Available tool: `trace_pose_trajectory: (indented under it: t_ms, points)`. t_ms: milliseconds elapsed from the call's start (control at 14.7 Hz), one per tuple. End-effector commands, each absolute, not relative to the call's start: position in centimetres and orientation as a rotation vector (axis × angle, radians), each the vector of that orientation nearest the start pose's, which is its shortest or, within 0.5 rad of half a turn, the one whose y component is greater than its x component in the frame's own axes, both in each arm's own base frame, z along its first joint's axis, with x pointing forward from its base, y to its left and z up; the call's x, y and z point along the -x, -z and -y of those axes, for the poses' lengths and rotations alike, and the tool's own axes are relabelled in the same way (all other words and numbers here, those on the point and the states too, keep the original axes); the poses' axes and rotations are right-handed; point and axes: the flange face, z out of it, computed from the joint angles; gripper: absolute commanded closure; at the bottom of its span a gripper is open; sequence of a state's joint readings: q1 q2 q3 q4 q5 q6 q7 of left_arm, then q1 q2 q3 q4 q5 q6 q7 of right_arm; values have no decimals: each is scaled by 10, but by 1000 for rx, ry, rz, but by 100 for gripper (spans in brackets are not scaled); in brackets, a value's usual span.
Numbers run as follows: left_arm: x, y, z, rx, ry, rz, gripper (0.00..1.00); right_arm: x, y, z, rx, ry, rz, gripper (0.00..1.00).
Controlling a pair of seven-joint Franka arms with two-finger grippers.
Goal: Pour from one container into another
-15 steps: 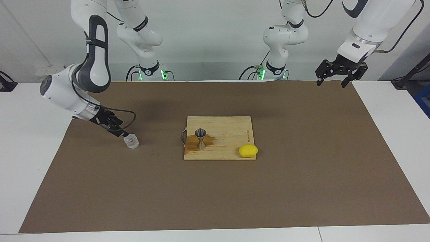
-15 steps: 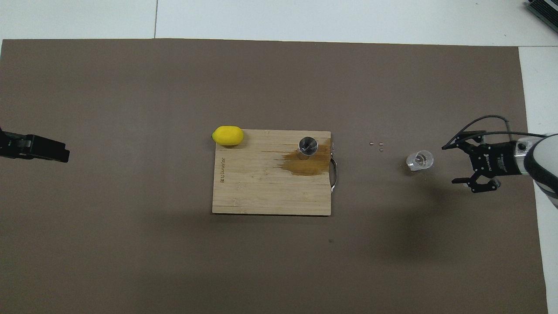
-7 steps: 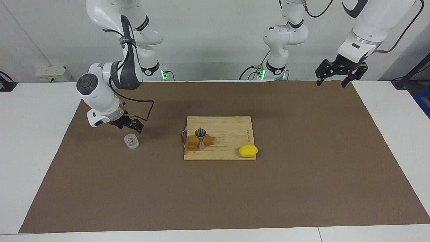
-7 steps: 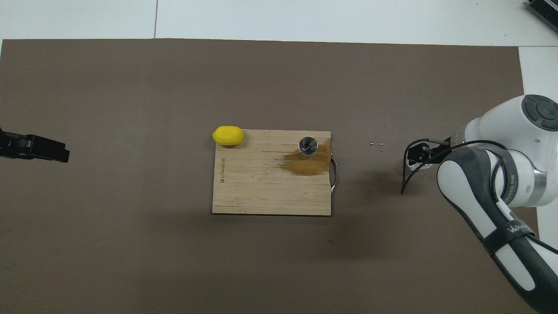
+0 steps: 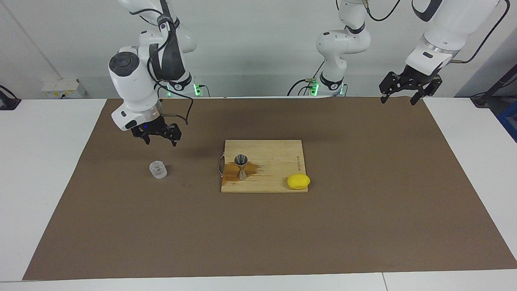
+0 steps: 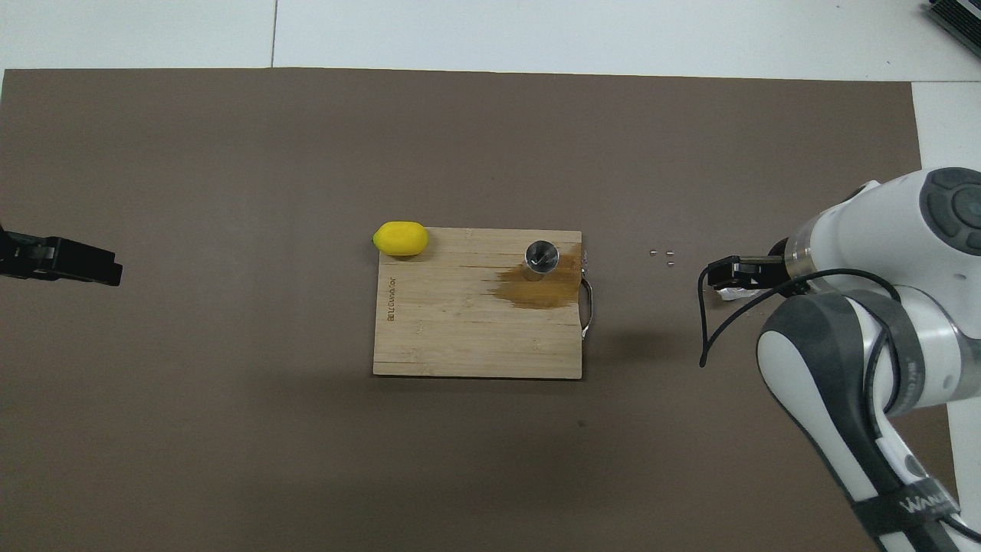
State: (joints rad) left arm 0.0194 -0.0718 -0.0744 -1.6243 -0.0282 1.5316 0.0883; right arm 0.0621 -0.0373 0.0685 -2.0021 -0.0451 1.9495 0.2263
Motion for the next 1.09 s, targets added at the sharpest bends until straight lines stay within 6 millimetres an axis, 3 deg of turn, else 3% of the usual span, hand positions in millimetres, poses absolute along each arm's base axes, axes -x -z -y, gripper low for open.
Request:
trace_pose_trajectory:
  t_ms: [0,205,409,1024]
  points:
    - [-524,-635,30,3146,-48,-233,0,-546,-526,-68,3206,30,-90,0]
    - [-524,-635,30,3146,-51,-233,0,-553,-581,-61,3200,81,-121,0]
    - [-524,-635,30,3146,-48,-233,0,-548,-614,-58,3206,42,-138,0]
    - [-524,-635,30,3146,-48,-233,0,-545,-617,-43,3204,-21,1,0]
